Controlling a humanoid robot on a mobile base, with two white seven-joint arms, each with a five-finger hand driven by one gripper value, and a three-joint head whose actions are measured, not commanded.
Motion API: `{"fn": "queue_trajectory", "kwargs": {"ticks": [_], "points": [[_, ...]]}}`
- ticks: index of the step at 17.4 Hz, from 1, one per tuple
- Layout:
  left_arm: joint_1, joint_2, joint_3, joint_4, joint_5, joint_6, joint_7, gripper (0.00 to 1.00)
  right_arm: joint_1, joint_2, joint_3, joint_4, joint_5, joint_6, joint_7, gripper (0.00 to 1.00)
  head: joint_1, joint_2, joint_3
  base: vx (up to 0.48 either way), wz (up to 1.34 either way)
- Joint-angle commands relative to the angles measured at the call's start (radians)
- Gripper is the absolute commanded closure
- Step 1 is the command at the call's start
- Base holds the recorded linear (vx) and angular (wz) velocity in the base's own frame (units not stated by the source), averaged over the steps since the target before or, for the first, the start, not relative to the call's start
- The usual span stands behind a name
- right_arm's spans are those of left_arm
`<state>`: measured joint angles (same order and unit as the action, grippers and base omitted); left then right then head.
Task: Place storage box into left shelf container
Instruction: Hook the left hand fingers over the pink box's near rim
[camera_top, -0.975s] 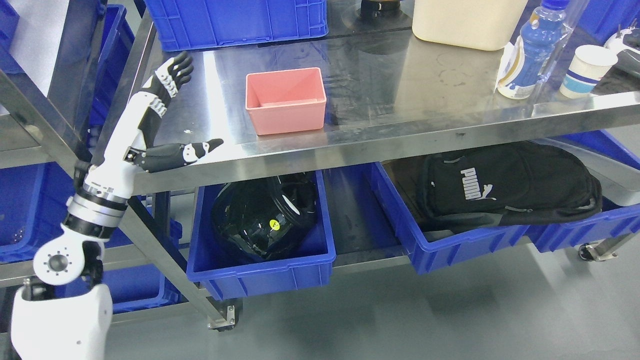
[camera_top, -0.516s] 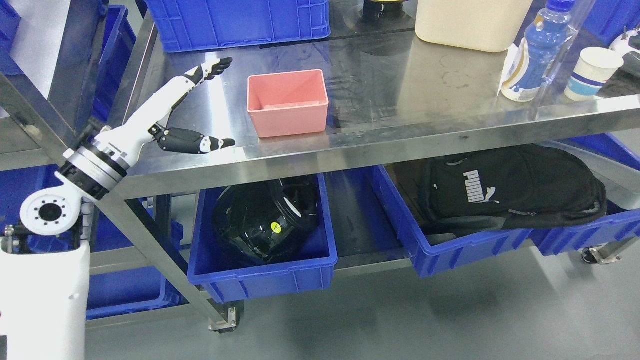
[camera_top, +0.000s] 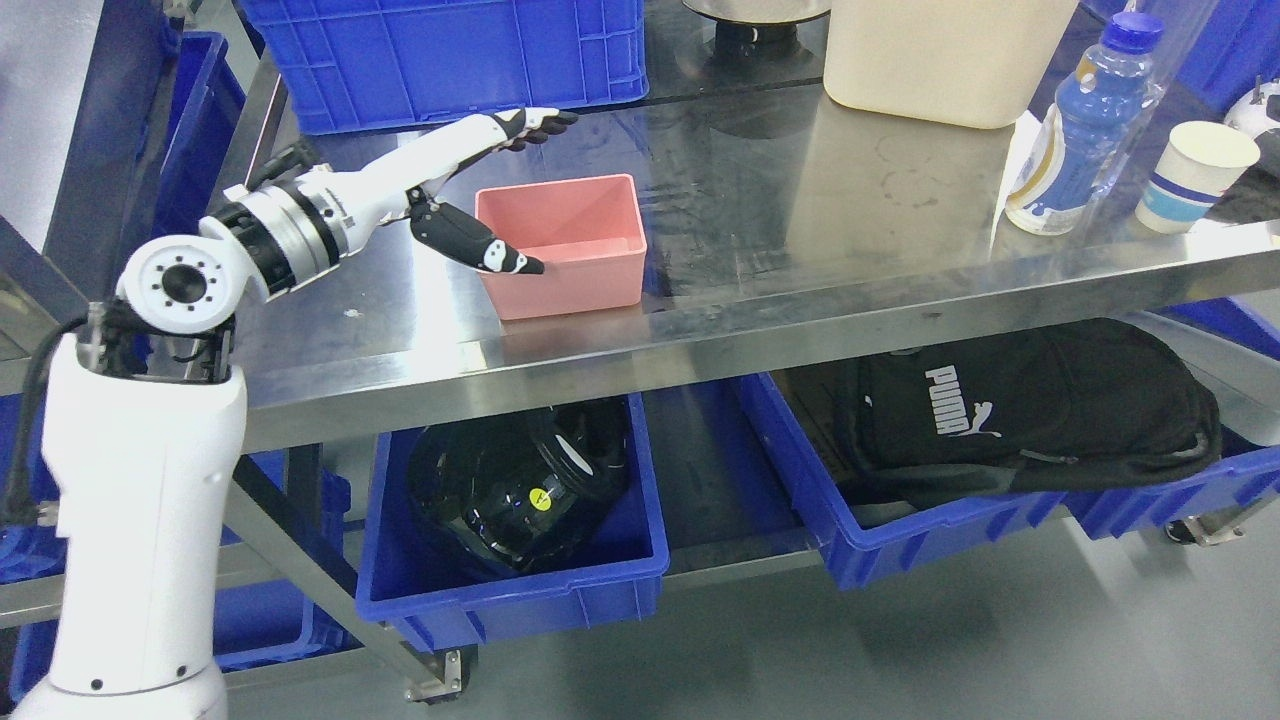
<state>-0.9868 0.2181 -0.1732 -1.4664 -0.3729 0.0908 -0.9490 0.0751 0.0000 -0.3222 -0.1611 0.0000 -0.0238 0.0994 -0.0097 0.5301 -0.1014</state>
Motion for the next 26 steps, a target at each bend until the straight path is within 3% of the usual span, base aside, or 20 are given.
{"fn": "queue_trajectory", "kwargs": {"ticks": [1,8,13,16,26], "points": [[-0.047,-0.137,-0.152,0.057,-0.017,0.03,-0.074,0.06,0.0,-0.017,0.0,0.0,0.008,0.004,0.342,0.0,0.0,0.0,0.0,0.04,-0.03],[-0.055,-0.016,-0.151,0.063,-0.07,0.02,-0.079,0.05,0.0,-0.017,0.0,0.0,0.008,0.004,0.342,0.0,0.0,0.0,0.0,0.025,-0.01],[-0.076,0.004,-0.095,-0.028,-0.07,0.018,-0.08,0.06,0.0,-0.017,0.0,0.0,0.008,0.004,0.342,0.0,0.0,0.0,0.0,0.003,0.01],[-0.073,0.064,-0.111,-0.025,-0.072,0.018,-0.125,0.06,0.0,-0.017,0.0,0.0,0.008,0.004,0.342,0.0,0.0,0.0,0.0,0.0,0.0],[-0.04,0.063,-0.15,0.032,-0.139,0.018,-0.131,0.04,0.0,-0.017,0.0,0.0,0.008,0.004,0.342,0.0,0.0,0.0,0.0,0.0,0.0]]}}
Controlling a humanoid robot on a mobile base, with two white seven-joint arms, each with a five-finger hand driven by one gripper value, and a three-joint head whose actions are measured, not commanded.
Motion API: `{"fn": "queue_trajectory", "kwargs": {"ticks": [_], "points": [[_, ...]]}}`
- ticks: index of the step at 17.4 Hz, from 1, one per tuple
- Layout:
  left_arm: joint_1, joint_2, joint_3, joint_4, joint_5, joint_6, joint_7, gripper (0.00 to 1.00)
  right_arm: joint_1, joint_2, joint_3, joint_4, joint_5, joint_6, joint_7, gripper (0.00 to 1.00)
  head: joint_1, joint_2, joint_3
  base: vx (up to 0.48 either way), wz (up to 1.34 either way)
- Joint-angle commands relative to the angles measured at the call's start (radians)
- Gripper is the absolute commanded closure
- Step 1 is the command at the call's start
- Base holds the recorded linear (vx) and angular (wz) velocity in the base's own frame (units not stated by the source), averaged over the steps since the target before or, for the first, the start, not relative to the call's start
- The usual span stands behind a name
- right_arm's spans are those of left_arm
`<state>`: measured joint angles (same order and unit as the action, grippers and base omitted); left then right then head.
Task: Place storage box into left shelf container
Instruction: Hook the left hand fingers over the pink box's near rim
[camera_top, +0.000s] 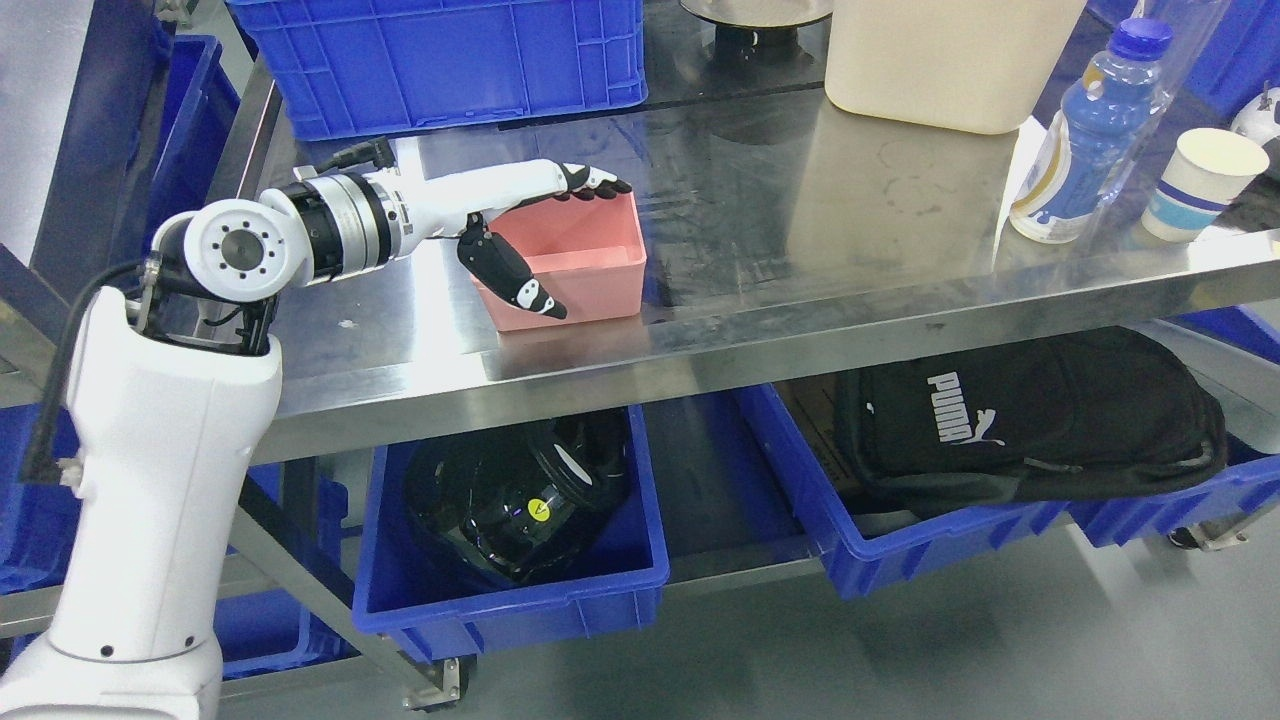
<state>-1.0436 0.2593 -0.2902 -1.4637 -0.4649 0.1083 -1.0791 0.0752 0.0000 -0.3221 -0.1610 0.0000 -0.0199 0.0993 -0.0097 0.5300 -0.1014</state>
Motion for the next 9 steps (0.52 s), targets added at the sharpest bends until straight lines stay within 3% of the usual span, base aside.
{"fn": "queue_trajectory", "kwargs": {"ticks": [1,9], "points": [[0.025,0.02,-0.035,0.031,-0.06,0.001,-0.001,0.04,0.0,-0.017,0.002,0.0,0.008,0.0,0.342,0.0,0.0,0.0,0.0,0.0,0.0],[0.011,-0.031,-0.035,0.108,-0.098,0.001,0.001,0.11,0.0,-0.017,0.0,0.0,0.008,0.0,0.342,0.0,0.0,0.0,0.0,0.0,0.0]]}}
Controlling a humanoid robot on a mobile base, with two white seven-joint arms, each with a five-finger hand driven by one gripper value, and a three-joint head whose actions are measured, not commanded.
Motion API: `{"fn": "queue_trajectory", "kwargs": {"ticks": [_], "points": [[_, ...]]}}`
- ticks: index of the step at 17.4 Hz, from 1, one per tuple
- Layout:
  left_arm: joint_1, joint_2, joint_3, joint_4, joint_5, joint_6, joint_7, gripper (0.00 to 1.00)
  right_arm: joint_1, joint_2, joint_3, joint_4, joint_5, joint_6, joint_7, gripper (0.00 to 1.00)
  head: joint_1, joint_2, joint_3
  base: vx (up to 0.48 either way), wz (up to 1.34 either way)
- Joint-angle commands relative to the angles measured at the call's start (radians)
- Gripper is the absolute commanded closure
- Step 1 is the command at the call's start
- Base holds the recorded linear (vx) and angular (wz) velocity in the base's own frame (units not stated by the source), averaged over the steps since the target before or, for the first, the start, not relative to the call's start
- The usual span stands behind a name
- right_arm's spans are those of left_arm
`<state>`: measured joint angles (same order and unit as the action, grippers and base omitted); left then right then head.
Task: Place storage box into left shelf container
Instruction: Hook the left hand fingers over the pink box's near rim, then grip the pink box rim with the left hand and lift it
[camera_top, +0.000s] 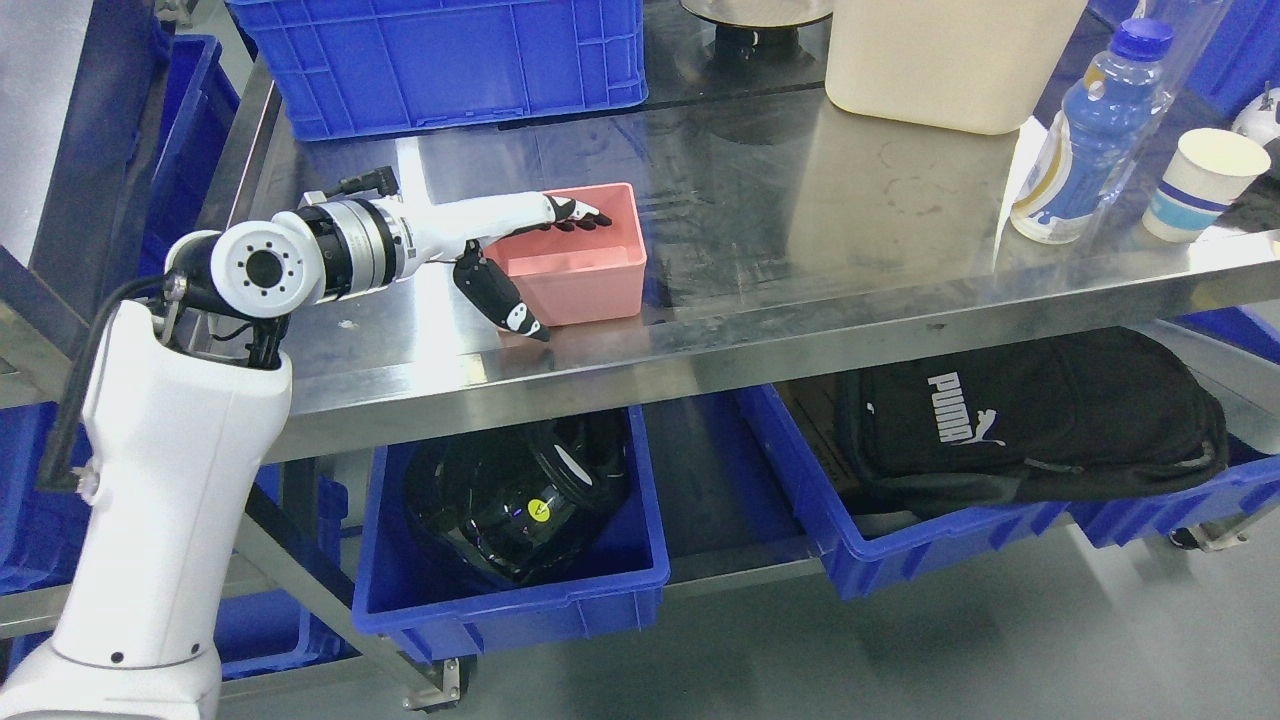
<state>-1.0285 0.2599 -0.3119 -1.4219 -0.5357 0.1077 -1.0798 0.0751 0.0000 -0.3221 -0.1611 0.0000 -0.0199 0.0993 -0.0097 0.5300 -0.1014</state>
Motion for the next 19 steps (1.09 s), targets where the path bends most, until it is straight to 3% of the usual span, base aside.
{"fn": "queue_trajectory", "kwargs": {"ticks": [1,6,12,14,16,18,19], "points": [[-0.005,-0.039,-0.013,0.076,-0.027,0.001,0.001,0.12,0.0,-0.017,0.0,0.0,0.008,0.0,0.342,0.0,0.0,0.0,0.0,0.0,0.0],[-0.013,-0.091,-0.015,0.156,-0.096,0.001,0.003,0.15,0.0,-0.017,0.0,0.0,0.008,0.0,0.342,0.0,0.0,0.0,0.0,0.002,0.01],[-0.005,-0.151,0.02,0.166,-0.093,-0.013,0.011,0.38,0.0,-0.017,0.0,0.0,0.008,0.0,0.342,0.0,0.0,0.0,0.0,0.003,0.05],[-0.004,-0.163,0.065,0.173,-0.092,-0.087,0.011,0.6,0.0,-0.017,0.0,0.0,0.008,0.0,0.342,0.0,0.0,0.0,0.0,-0.002,0.07],[-0.002,-0.174,0.126,0.228,-0.092,-0.227,0.011,0.85,0.0,-0.017,0.0,0.0,0.008,0.0,0.342,0.0,0.0,0.0,0.0,-0.003,0.08],[-0.004,-0.183,0.175,0.256,-0.092,-0.316,0.011,0.99,0.0,-0.017,0.0,0.0,0.008,0.0,0.342,0.0,0.0,0.0,0.0,-0.001,0.1],[-0.005,-0.185,0.188,0.267,-0.092,-0.339,0.012,0.99,0.0,-0.017,0.0,0.0,0.008,0.0,0.342,0.0,0.0,0.0,0.0,0.001,0.12]]}}
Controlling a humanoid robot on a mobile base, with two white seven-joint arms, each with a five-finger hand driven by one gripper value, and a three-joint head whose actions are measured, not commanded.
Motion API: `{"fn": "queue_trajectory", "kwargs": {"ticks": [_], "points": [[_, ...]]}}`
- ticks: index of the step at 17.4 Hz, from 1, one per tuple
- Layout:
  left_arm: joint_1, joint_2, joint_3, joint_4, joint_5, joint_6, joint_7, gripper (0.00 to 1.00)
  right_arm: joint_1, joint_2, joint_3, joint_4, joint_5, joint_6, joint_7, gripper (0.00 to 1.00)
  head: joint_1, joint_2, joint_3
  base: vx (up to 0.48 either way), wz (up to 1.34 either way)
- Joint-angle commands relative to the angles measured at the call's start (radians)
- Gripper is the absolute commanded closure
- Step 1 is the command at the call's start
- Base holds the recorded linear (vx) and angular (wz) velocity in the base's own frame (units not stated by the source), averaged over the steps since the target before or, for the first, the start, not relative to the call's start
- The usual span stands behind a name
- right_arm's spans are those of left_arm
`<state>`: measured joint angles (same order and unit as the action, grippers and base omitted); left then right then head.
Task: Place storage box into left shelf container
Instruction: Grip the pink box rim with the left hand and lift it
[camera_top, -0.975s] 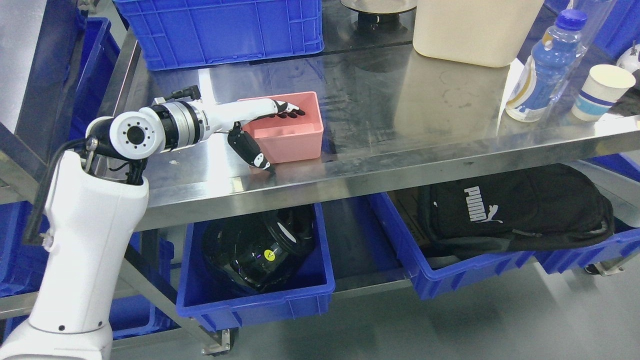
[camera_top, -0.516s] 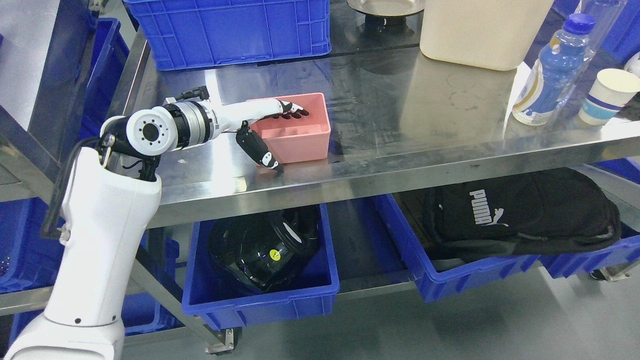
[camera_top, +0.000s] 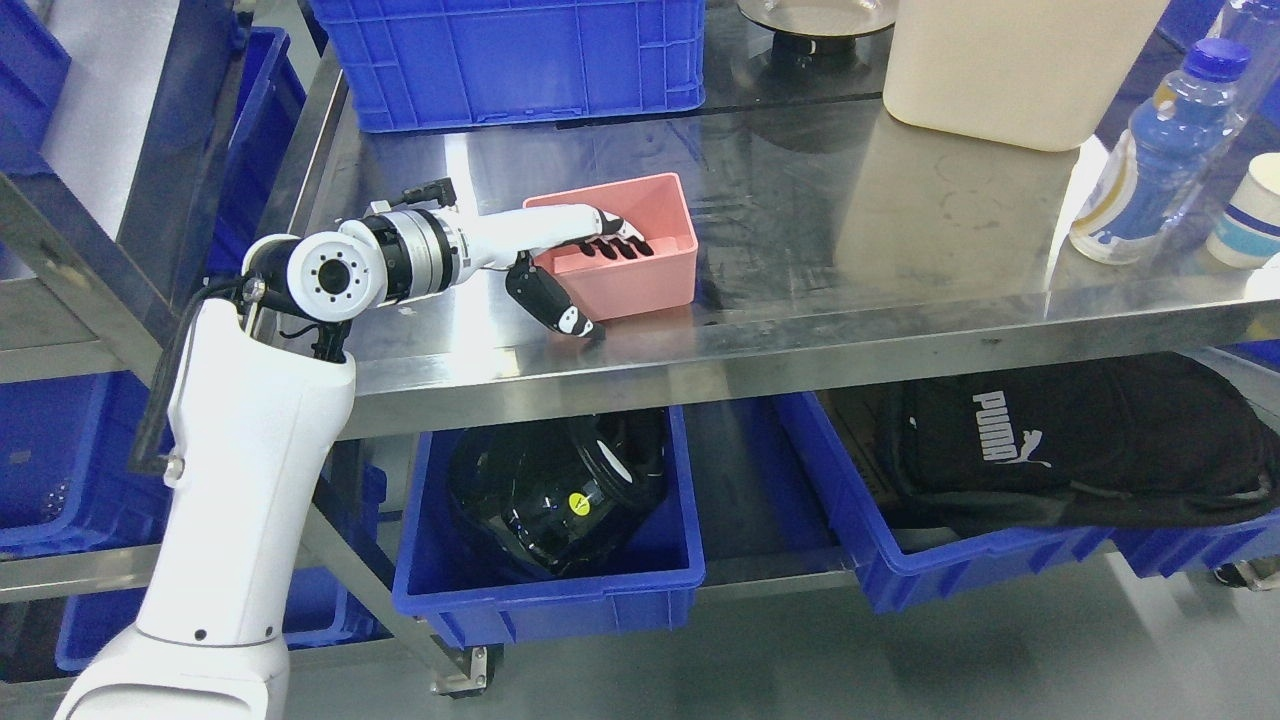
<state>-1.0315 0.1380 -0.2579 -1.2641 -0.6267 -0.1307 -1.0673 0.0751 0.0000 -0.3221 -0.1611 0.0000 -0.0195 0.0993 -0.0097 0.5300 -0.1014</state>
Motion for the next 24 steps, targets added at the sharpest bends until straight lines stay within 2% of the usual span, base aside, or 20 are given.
{"fn": "queue_trajectory", "kwargs": {"ticks": [1,8,17,20,24], "points": [[-0.005,-0.063,0.14,0.112,-0.002,-0.11,0.003,0.99,0.0,-0.017,0.0,0.0,0.008,0.0,0.342,0.0,0.0,0.0,0.0,0.007,0.14],[-0.042,-0.063,0.166,0.112,-0.005,-0.165,0.082,1.0,0.0,-0.017,0.0,0.0,0.008,0.0,0.342,0.0,0.0,0.001,0.0,0.008,0.06],[-0.081,-0.063,0.2,0.114,-0.001,-0.25,0.093,1.0,0.0,-0.017,0.0,0.0,0.008,0.0,0.342,0.0,0.0,0.001,0.0,0.001,-0.01],[-0.096,-0.061,0.21,0.111,-0.001,-0.3,0.113,1.0,0.0,-0.017,0.0,0.0,0.008,0.0,0.342,0.0,0.0,0.001,0.0,0.0,0.0],[-0.096,-0.052,0.267,0.086,-0.001,-0.427,0.116,1.0,0.0,-0.017,0.0,0.0,0.008,0.0,0.342,0.0,0.0,0.001,0.0,0.0,0.0]]}}
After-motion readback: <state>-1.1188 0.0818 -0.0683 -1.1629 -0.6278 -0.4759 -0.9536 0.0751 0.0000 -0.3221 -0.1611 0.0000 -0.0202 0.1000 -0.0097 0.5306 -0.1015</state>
